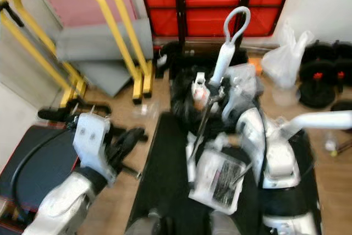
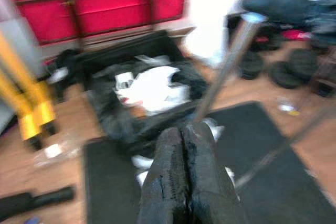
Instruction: Sweep floor
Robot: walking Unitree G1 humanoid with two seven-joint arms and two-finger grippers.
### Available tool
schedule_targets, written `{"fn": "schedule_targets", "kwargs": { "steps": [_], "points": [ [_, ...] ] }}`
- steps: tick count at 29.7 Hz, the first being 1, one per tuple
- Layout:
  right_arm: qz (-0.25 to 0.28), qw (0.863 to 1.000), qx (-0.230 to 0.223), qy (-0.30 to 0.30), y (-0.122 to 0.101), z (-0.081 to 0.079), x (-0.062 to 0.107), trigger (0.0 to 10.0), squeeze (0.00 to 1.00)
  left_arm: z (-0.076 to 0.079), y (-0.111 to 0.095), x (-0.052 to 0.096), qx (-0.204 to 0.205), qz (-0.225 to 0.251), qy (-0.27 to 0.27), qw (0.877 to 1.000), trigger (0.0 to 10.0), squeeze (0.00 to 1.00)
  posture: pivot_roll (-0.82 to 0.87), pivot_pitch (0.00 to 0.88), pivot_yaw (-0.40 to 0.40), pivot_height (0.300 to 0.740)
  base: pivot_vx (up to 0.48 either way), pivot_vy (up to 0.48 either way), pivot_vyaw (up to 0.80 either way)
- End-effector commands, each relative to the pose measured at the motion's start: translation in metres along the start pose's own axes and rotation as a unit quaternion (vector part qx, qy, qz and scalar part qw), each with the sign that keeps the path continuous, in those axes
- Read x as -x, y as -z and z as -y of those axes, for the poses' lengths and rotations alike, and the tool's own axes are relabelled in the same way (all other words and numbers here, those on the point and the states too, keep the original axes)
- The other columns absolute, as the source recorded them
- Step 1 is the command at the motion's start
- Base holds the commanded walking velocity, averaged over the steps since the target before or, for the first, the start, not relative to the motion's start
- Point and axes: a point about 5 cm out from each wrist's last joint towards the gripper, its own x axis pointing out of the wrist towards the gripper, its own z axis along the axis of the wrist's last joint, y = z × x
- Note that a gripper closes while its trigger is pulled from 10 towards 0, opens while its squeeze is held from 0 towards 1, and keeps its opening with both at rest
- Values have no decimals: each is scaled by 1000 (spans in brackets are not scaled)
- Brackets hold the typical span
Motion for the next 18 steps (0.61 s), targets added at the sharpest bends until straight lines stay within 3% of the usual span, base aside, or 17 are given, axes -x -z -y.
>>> {"fn": "schedule_targets", "kwargs": {
  "steps": [1,6,18],
  "points": [
    [8,1000,-7,6,-3,-1,0,10000,0,-2,4,3,4,-12,-3,1000,10000,0,-46,249,32,740,0,0,0],
    [4,1000,-22,15,-4,-1,-1,10000,0,-1,5,3,6,-13,-1,1000,10000,0,-48,244,32,740,0,0,0],
    [-16,999,-10,42,-5,3,-3,10000,0,-1,5,3,14,-15,-3,1000,10000,0,-51,240,28,740,0,0,0]
  ]
}}
